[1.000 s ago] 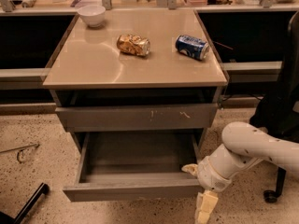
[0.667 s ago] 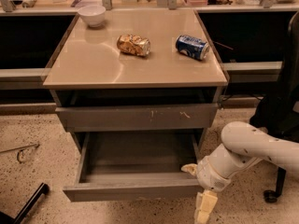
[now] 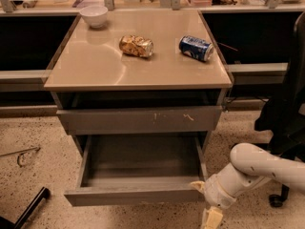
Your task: Close middle drawer
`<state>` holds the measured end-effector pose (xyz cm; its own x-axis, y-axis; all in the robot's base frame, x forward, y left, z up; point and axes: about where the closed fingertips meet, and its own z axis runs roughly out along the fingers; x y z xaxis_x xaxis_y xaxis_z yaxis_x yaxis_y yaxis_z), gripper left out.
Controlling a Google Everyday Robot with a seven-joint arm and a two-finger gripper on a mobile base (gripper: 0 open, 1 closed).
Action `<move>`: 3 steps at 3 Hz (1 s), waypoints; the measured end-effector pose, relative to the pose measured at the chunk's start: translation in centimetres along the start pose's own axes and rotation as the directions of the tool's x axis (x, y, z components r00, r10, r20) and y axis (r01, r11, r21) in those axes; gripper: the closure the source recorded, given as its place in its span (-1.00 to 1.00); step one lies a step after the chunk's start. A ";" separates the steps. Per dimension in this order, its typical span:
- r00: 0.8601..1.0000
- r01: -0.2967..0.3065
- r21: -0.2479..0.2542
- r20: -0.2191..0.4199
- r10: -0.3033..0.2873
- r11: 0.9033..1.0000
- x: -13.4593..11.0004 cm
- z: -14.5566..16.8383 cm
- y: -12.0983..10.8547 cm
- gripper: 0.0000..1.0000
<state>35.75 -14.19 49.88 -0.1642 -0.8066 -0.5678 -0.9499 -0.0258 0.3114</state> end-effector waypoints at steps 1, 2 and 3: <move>0.999 -0.034 -0.013 0.031 0.035 0.999 2.3 2.4 0.1 -1.00; 0.998 -0.033 -0.045 0.045 0.035 0.998 3.9 5.2 -0.5 -1.00; 0.999 0.027 -0.047 0.021 -0.026 0.999 3.5 6.9 -3.2 -1.00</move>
Offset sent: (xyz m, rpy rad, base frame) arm -0.0202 0.0026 -0.1027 0.0632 0.0877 -0.0017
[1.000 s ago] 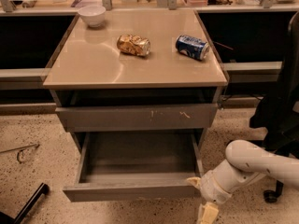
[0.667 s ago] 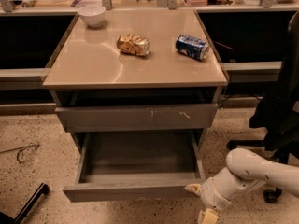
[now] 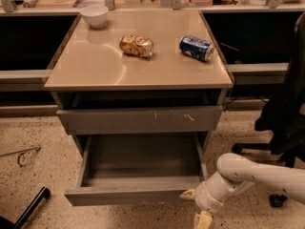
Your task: Close middle drawer
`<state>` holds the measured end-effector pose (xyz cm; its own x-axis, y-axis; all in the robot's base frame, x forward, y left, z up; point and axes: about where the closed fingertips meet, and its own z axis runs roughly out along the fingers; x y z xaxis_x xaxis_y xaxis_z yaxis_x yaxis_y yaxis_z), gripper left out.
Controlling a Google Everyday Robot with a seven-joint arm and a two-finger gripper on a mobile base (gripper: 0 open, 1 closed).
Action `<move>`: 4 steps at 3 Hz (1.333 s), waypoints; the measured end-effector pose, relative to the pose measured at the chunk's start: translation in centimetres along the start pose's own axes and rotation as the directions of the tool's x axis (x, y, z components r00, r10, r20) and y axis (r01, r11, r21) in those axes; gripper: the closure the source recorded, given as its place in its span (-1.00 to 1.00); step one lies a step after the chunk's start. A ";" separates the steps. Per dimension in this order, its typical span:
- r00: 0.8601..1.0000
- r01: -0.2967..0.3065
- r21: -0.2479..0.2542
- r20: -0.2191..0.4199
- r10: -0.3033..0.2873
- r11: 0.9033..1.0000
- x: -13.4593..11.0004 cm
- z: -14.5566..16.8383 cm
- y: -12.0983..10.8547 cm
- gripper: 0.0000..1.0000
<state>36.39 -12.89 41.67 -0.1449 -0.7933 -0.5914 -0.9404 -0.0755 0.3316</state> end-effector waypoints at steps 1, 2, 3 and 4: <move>0.997 0.070 0.033 -0.024 -0.069 0.997 -2.0 0.0 -3.2 -1.00; 0.988 0.150 0.075 -0.049 -0.146 0.986 -5.1 -0.4 -6.0 -1.00; 0.988 0.150 0.075 -0.049 -0.146 0.986 -5.1 -0.4 -6.0 -1.00; 0.984 0.173 0.129 -0.077 -0.164 0.976 -6.1 -1.4 -7.4 -1.00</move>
Offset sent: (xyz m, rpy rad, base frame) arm 0.1106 0.0736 0.0320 -0.0113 -0.2714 0.1268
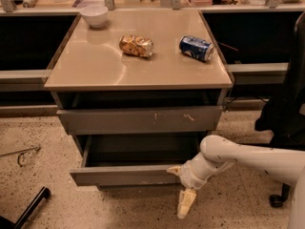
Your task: Close middle drawer
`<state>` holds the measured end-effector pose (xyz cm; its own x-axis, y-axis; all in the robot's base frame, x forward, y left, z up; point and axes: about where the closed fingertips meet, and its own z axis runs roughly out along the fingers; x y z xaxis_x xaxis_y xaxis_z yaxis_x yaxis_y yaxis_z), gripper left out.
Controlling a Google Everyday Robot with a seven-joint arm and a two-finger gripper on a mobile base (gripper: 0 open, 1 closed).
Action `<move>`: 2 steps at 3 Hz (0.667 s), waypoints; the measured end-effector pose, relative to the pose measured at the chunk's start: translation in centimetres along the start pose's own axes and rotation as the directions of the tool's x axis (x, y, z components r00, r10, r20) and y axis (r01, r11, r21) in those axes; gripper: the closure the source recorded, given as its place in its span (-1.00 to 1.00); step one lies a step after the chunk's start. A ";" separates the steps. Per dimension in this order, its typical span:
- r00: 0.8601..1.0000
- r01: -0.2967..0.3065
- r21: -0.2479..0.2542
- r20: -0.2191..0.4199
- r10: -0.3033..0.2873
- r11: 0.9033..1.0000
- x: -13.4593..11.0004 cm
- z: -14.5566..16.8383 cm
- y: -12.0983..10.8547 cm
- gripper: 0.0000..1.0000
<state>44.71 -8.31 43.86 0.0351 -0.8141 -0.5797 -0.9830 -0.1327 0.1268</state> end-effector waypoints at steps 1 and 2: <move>0.997 0.064 0.136 -0.042 -0.059 0.989 -1.5 -1.8 -1.7 -1.00; 0.991 0.114 0.271 -0.092 -0.092 0.956 -2.6 -3.1 -2.8 -1.00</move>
Offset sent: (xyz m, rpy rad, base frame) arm 0.0513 0.0072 0.0598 -0.0851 -0.4914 -0.1331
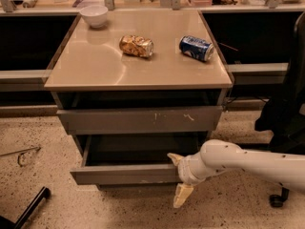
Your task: Close middle drawer
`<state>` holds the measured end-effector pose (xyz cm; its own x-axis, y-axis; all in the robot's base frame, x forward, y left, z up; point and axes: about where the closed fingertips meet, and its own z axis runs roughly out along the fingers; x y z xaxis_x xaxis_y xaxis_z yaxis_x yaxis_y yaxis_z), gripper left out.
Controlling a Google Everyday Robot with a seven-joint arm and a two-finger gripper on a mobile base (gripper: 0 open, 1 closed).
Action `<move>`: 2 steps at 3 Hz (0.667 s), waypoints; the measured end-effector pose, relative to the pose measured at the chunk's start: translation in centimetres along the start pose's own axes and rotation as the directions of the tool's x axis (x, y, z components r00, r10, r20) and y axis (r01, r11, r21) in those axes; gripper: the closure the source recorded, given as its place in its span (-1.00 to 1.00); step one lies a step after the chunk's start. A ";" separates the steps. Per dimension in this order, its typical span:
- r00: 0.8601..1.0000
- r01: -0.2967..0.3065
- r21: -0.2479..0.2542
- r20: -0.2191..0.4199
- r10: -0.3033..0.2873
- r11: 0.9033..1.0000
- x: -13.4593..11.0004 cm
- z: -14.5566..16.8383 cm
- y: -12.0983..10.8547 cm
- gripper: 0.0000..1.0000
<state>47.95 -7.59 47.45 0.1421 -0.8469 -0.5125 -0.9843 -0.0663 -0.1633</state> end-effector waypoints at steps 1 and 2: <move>1.000 0.002 0.040 0.001 -0.002 0.999 -0.1 0.1 -0.9 -1.00; 1.000 0.002 0.040 0.001 -0.002 0.999 -0.1 0.1 -0.9 -1.00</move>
Offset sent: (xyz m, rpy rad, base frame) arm 0.0097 0.0018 0.0012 0.0067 -0.0393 -0.0207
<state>48.83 -7.40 47.53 0.1441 -0.8460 -0.5133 -0.9791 -0.0468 -0.1978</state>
